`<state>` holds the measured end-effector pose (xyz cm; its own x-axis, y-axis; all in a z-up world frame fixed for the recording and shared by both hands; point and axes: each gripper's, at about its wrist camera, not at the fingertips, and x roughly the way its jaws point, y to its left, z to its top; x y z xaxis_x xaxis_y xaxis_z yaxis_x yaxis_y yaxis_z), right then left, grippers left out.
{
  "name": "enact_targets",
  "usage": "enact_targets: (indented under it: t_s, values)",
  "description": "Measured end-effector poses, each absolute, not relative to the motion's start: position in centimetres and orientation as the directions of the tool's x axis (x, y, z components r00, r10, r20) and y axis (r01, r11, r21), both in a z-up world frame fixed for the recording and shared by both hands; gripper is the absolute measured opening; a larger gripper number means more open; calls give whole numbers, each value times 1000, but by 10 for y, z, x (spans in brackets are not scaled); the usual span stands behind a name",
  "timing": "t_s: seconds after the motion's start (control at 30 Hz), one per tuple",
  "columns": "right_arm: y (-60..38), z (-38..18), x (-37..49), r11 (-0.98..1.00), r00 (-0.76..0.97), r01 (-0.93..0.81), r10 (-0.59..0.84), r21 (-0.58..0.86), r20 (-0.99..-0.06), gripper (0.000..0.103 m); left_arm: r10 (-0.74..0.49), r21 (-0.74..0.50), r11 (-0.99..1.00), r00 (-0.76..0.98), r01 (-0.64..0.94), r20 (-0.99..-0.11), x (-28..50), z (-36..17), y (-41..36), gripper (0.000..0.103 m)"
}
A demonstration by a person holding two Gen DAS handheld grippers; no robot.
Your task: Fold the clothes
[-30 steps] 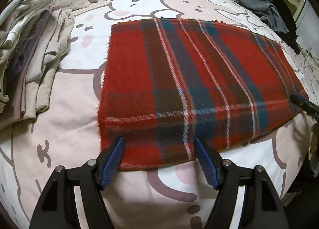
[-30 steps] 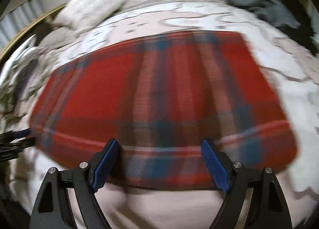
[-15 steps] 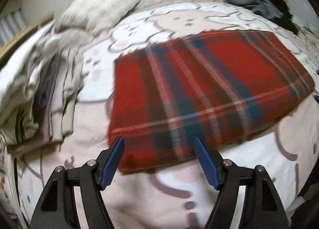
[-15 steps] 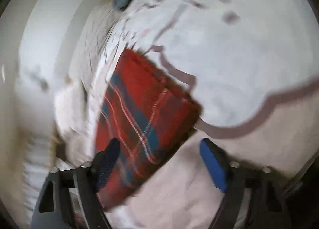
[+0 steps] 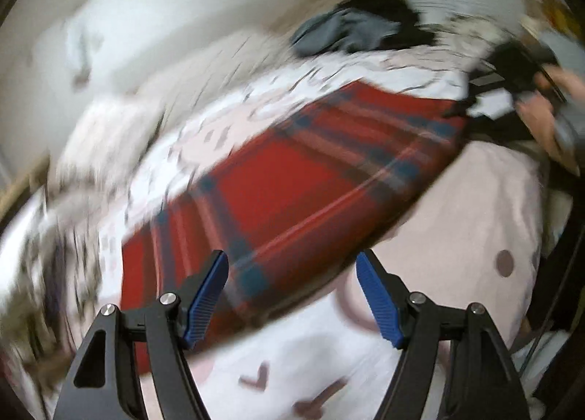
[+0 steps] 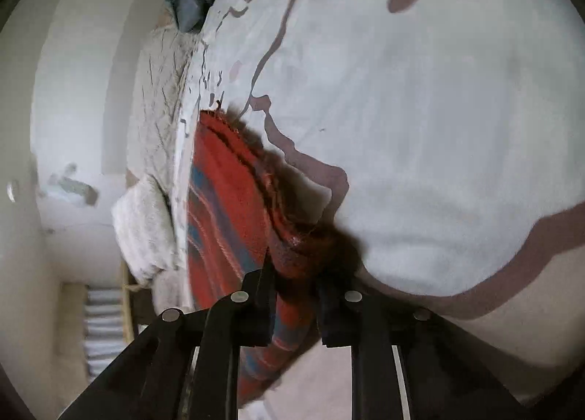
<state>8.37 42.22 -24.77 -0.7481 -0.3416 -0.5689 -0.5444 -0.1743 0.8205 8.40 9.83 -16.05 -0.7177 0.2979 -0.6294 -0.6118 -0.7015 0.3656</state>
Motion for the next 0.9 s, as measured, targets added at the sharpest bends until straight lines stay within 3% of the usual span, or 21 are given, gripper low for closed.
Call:
enact_targets:
  t_s: [0.1,0.23,0.47,0.8,0.87,0.9]
  values:
    - [421,-231,81,-192,-767,-486,-375,853,-521,16,402,394,-651,-736,-648,-545,94,-155,129,73]
    - [418,-202,62,-246,-764,-399,-444,883,-469,13,447,402,-624,-728,-670,-520,83,-160,178,73]
    - [428,-178,41,-406,-663,-334,-540,851,-518,11,448,450,-634,-772,-629,-450,79,-170,245,73]
    - [427,-172,29,-523,-497,-200,-675,829,-545,11,387,468,-658,-798,-590,-462,49,-171,287,66]
    - [425,-169,24,-530,-470,-169,-698,831,-540,11,381,460,-659,-791,-595,-479,41,-170,296,51]
    - [424,-167,23,-530,-459,-156,-709,834,-536,11,375,444,-670,-787,-595,-489,36,-168,299,35]
